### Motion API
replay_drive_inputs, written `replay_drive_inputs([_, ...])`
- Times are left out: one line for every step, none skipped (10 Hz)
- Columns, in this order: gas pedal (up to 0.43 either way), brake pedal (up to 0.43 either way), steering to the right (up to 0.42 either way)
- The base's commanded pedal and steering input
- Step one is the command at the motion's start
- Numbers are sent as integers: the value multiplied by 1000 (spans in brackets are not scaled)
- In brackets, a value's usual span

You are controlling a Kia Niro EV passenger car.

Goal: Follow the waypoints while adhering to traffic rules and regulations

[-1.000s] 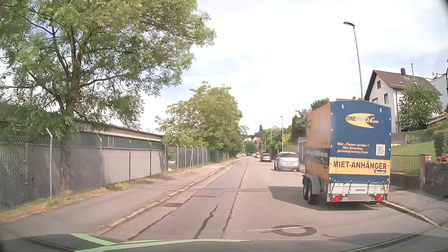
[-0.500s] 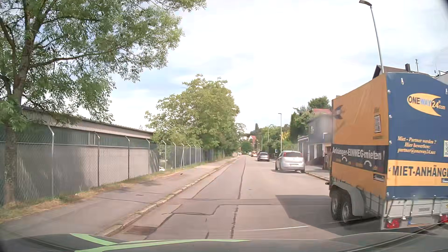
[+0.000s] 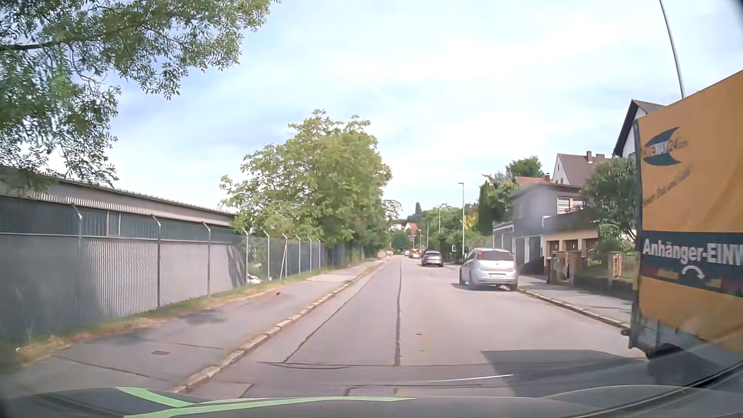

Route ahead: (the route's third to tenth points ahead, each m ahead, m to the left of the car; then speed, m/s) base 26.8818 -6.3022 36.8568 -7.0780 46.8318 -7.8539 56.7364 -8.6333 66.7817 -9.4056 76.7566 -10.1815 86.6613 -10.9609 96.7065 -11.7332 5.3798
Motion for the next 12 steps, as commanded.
replay_drive_inputs([59, 0, 35])
replay_drive_inputs([59, 0, 36])
replay_drive_inputs([59, 0, 36])
replay_drive_inputs([59, 0, 36])
replay_drive_inputs([59, 0, 36])
replay_drive_inputs([59, 0, 36])
replay_drive_inputs([59, 0, 36])
replay_drive_inputs([59, 0, 36])
replay_drive_inputs([59, 0, 36])
replay_drive_inputs([59, 0, 35])
replay_drive_inputs([59, 0, 34])
replay_drive_inputs([59, 0, 34])
